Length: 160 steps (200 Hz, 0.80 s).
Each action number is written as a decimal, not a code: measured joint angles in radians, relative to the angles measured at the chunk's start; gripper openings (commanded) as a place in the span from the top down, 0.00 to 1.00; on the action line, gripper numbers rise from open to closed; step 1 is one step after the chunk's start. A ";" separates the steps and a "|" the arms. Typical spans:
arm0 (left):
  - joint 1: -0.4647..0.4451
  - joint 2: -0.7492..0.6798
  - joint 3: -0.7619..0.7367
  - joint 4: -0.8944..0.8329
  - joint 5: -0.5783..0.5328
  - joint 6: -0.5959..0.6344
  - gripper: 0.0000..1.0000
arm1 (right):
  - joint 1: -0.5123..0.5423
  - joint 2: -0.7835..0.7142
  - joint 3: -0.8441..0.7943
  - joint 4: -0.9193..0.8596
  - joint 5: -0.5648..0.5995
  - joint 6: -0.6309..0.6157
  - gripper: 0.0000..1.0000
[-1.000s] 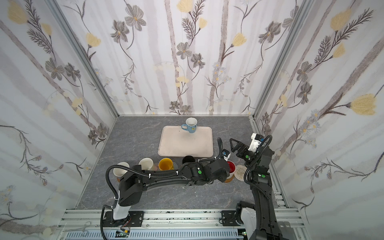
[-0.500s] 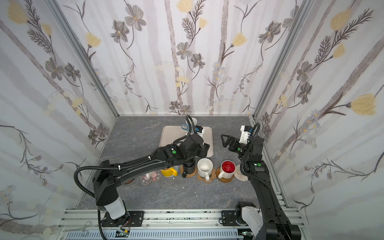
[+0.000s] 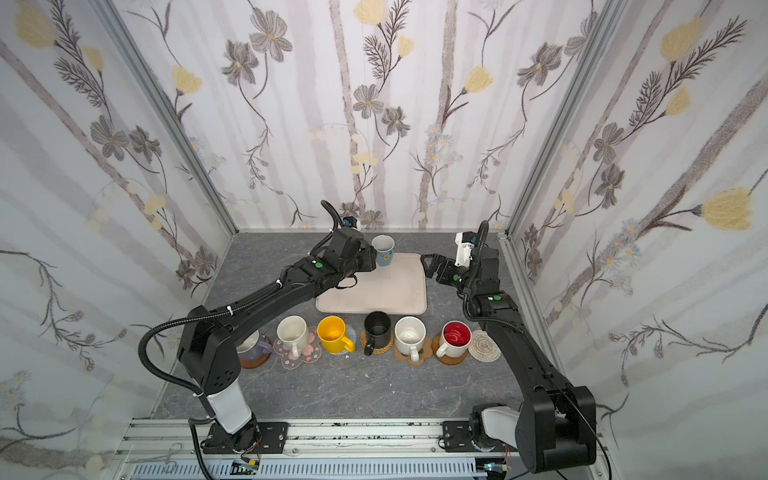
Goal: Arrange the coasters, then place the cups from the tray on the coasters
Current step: 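Open the left gripper and reach both grippers toward the blue floral mug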
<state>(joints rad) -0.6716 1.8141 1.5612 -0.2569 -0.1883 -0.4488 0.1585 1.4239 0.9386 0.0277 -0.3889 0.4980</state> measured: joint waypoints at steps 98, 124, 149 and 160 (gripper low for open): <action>0.218 0.356 0.283 0.000 0.150 0.031 0.56 | 0.105 0.308 0.246 0.020 0.002 -0.002 0.02; 0.248 0.448 0.366 0.001 0.184 0.046 0.56 | 0.124 0.367 0.314 0.017 0.002 -0.011 0.03; 0.264 0.531 0.449 0.000 0.223 0.073 0.56 | 0.138 0.418 0.365 0.007 0.002 -0.021 0.03; 0.267 0.562 0.483 -0.001 0.245 0.082 0.56 | 0.144 0.436 0.382 0.005 0.002 -0.022 0.03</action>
<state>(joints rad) -0.4049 2.3764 2.0438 -0.2581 0.0566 -0.3664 0.3023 1.8603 1.3205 0.0322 -0.3866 0.4763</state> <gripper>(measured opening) 0.439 0.969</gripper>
